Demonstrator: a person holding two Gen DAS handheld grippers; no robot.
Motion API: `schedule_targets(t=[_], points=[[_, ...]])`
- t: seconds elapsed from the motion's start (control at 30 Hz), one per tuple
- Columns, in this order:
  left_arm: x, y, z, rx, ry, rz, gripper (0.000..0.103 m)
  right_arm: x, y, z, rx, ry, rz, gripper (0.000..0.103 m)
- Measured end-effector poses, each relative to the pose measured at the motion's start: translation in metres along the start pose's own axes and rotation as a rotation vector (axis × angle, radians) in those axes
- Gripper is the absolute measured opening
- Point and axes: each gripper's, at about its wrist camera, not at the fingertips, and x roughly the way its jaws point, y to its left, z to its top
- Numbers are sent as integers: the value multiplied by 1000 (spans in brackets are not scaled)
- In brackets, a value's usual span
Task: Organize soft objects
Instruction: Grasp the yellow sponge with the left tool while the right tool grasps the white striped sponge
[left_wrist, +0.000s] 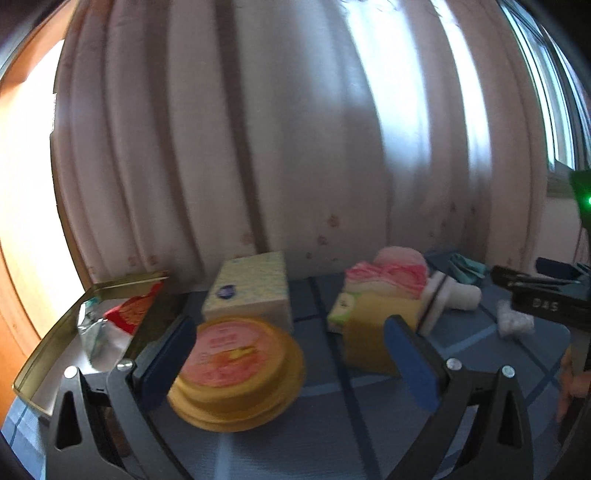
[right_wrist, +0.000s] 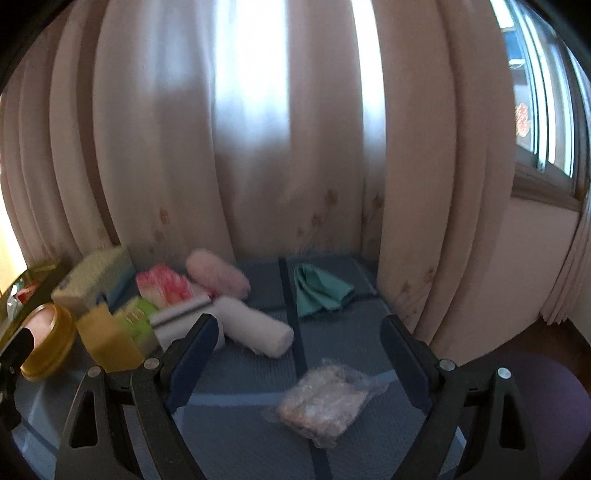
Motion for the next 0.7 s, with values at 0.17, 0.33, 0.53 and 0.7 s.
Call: schedule_targets(t=[0.17,0.33,0.53,0.7], points=[[16,-26,5,67,47,-62,103,25,-10,0,26,121,79,91],[40,-44,12,80,117,-92,103,37,-10,1,7,157,115,91],[69,-57,19,71,199,-132,100,26,-18,3,41,106,162,91],[87,-51,15,21,297,-198,64,15,-24,3,94,38,254,91]])
